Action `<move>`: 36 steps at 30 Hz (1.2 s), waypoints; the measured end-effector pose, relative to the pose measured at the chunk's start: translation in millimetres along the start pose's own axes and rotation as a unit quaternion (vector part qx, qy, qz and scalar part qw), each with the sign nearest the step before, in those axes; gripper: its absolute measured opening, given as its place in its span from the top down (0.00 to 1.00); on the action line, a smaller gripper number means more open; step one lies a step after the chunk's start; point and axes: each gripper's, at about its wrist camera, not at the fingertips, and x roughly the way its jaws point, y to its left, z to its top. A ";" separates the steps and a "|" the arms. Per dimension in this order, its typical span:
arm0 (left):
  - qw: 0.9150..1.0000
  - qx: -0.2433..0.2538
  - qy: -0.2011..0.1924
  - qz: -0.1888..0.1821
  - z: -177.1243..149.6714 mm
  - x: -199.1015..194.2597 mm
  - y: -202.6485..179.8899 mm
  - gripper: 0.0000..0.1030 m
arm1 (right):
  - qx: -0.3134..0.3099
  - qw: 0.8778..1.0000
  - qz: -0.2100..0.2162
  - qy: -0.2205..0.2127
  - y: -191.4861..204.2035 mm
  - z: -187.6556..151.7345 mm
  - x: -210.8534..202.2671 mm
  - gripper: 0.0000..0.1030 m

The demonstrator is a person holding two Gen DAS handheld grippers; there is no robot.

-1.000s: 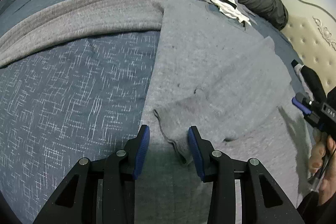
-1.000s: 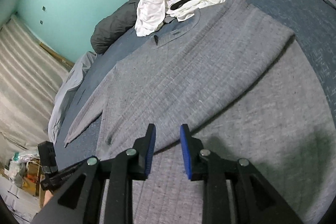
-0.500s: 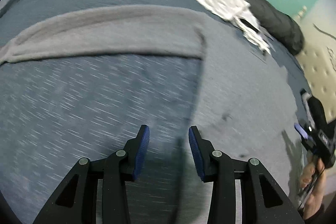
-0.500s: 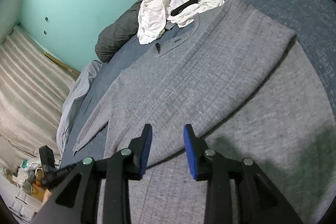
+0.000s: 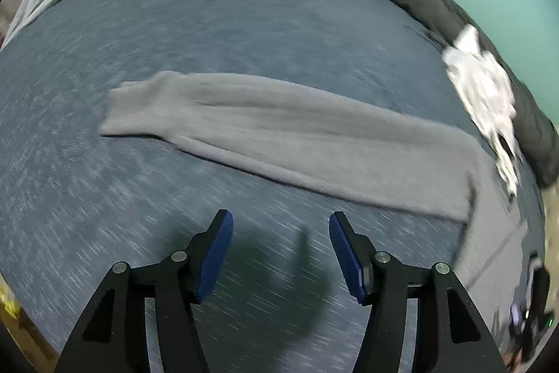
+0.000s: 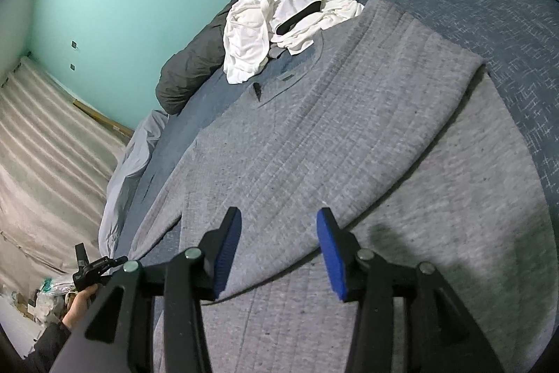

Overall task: Fold clothes
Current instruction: 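Grasp the grey sleeve cuff with the left tool, then lift the sleeve with the left tool and lay it over the sweatshirt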

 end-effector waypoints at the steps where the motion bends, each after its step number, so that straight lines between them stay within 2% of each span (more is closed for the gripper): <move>1: 1.000 -0.005 0.001 0.001 3.6 2.8 6.6 0.40 | 0.001 1.000 0.001 0.002 -0.7 0.1 1.9 0.56; 5: 0.999 -0.043 -0.003 0.015 20.0 16.7 33.0 0.40 | -0.003 1.000 -0.004 0.005 -0.8 0.9 7.8 0.56; 11: 0.996 -0.083 -0.017 0.009 35.9 30.5 63.0 0.37 | -0.015 1.000 -0.007 0.002 2.7 1.2 9.0 0.56; 20: 0.993 -0.113 -0.024 -0.010 54.3 37.6 77.0 0.37 | -0.017 1.000 -0.015 -0.001 1.4 -0.2 14.1 0.56; 23: 0.991 -0.125 -0.033 -0.019 57.7 38.1 79.5 0.40 | -0.021 1.000 -0.014 0.001 3.1 -0.7 15.3 0.56; 24: 0.991 -0.127 -0.035 -0.022 58.6 38.2 79.7 0.49 | -0.023 1.000 -0.014 0.000 3.7 -0.9 15.6 0.56; 25: 0.992 -0.120 -0.034 -0.027 59.5 38.3 77.6 0.64 | -0.024 1.000 -0.016 -0.001 4.1 -1.1 15.6 0.56; 26: 0.993 -0.108 -0.035 -0.028 60.4 38.3 73.3 0.71 | -0.026 1.000 -0.018 -0.003 4.2 -1.3 15.2 0.56; 27: 0.994 -0.097 -0.036 -0.025 62.0 37.3 71.4 0.83 | -0.025 0.999 -0.019 -0.004 3.6 -1.2 15.1 0.56; 28: 0.995 -0.087 -0.037 -0.023 62.9 36.6 67.9 0.89 | -0.023 1.000 -0.019 -0.004 2.7 -0.9 15.4 0.56; 32: 0.996 -0.063 -0.055 -0.022 66.9 25.4 50.5 0.93 | -0.020 1.000 -0.018 -0.004 0.4 -0.5 16.4 0.56; 36: 0.996 -0.030 -0.074 -0.037 78.3 1.4 26.9 0.93 | -0.017 1.000 -0.015 -0.004 -0.4 0.1 17.0 0.56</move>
